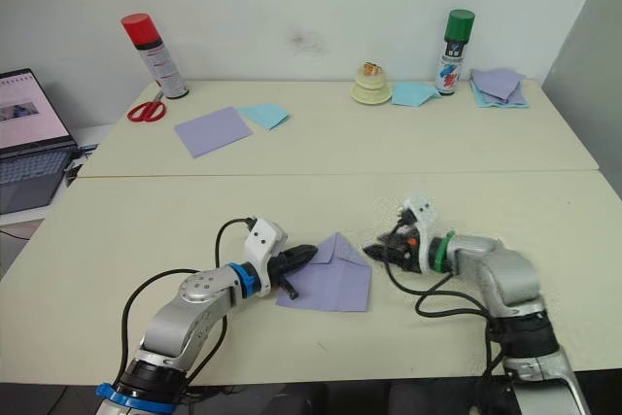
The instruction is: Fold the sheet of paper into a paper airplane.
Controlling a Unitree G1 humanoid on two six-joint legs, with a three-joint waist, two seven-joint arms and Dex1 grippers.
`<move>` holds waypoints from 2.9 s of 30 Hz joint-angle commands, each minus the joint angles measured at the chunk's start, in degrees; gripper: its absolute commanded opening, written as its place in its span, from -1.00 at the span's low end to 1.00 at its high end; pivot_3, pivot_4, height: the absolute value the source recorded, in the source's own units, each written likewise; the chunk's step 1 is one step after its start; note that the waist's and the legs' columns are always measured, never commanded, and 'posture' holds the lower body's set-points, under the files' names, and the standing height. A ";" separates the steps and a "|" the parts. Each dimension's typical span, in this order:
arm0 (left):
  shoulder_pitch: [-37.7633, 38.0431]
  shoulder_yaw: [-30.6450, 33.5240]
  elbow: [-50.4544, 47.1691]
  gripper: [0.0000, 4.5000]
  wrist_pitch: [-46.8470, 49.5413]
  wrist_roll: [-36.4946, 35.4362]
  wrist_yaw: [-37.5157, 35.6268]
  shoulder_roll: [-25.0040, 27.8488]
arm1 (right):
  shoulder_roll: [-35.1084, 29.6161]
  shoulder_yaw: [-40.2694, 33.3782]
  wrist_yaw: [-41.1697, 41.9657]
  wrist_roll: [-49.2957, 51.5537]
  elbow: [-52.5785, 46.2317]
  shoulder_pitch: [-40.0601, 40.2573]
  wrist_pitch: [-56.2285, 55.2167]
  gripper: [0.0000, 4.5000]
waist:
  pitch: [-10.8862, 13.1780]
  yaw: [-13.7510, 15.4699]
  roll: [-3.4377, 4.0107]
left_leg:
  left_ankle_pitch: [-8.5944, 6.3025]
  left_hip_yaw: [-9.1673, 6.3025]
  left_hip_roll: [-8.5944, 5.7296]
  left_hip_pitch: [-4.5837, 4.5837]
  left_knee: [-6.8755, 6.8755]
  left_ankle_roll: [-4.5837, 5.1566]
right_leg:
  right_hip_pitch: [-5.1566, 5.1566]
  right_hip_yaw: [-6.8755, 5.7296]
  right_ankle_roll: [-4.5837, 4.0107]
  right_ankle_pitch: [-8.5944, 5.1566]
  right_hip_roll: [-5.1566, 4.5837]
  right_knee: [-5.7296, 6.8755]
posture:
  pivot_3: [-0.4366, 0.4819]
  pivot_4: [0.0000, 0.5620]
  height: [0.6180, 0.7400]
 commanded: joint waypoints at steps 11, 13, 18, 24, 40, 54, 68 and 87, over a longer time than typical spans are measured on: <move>2.98 -1.02 -0.02 -1.00 0.77 1.19 0.13 0.67 | 5.23 -9.07 -14.82 20.09 0.55 2.68 19.51 0.02 | -0.02 -0.09 -0.03 | -0.08 0.09 0.01 -0.01 -0.01 0.13 | 0.01 -0.03 0.04 -0.03 -0.18 -0.03 | -0.05 -0.47 1.00; 3.54 -0.82 -0.58 -1.00 0.87 1.21 0.28 0.78 | 9.76 -11.61 -20.56 22.13 0.98 3.29 19.51 0.02 | -0.02 -0.31 -0.02 | -0.08 0.09 0.03 -0.01 -0.04 0.12 | -0.01 -0.02 0.04 -0.02 -0.18 -0.02 | -0.05 -0.47 1.00; 4.05 -0.73 -0.97 -1.00 0.92 1.45 0.24 1.11 | 20.45 -20.00 -32.00 23.62 5.33 -0.39 19.51 0.02 | -0.02 -0.56 0.00 | -0.08 0.10 0.00 0.02 -0.05 0.12 | -0.04 0.01 0.03 -0.02 -0.16 0.00 | -0.05 -0.47 1.00; 3.62 -0.62 -0.53 -1.00 0.76 1.61 -0.10 1.42 | 23.99 -27.27 -37.86 22.39 11.08 -6.11 19.51 0.02 | 0.02 -0.50 0.08 | -0.07 0.09 -0.05 0.01 -0.04 0.12 | -0.06 0.00 0.03 -0.01 0.01 0.01 | -0.05 -0.47 1.00; 2.17 -0.24 0.69 -1.00 0.53 2.01 -0.74 2.57 | 23.33 -25.05 -40.46 25.39 10.11 -5.06 19.51 -0.99 | -0.01 -0.55 0.13 | -0.07 0.09 0.00 0.09 -0.04 0.13 | 0.02 0.00 0.04 -0.02 0.05 0.02 | -0.05 -0.47 1.00; 0.59 -0.83 1.41 -1.00 0.38 2.13 -1.60 2.43 | 22.94 -21.11 -37.86 23.25 8.11 -7.47 19.20 -0.99 | 0.00 -0.55 0.14 | -0.07 0.08 -0.01 0.04 -0.05 0.13 | -0.03 0.00 0.04 -0.02 0.05 0.01 | -0.05 -0.47 1.00; -3.49 -9.13 0.13 -1.00 -6.44 10.80 -9.15 9.55 | 25.02 -19.76 -36.29 20.05 9.81 -9.26 17.58 -0.99 | 0.04 -0.58 0.21 | -0.07 0.08 -0.03 -0.01 -0.16 0.13 | -0.11 0.01 0.03 -0.01 0.04 -0.01 | -0.05 -0.47 1.00; -3.14 -5.69 -6.99 -1.00 -2.01 7.45 -15.80 13.95 | 23.91 -19.11 -33.70 17.90 12.28 -10.35 16.34 -0.99 | 0.13 -0.77 0.27 | -0.07 0.07 0.00 -0.02 -0.25 0.14 | -0.16 0.02 0.03 -0.02 0.05 -0.01 | -0.05 -0.47 1.00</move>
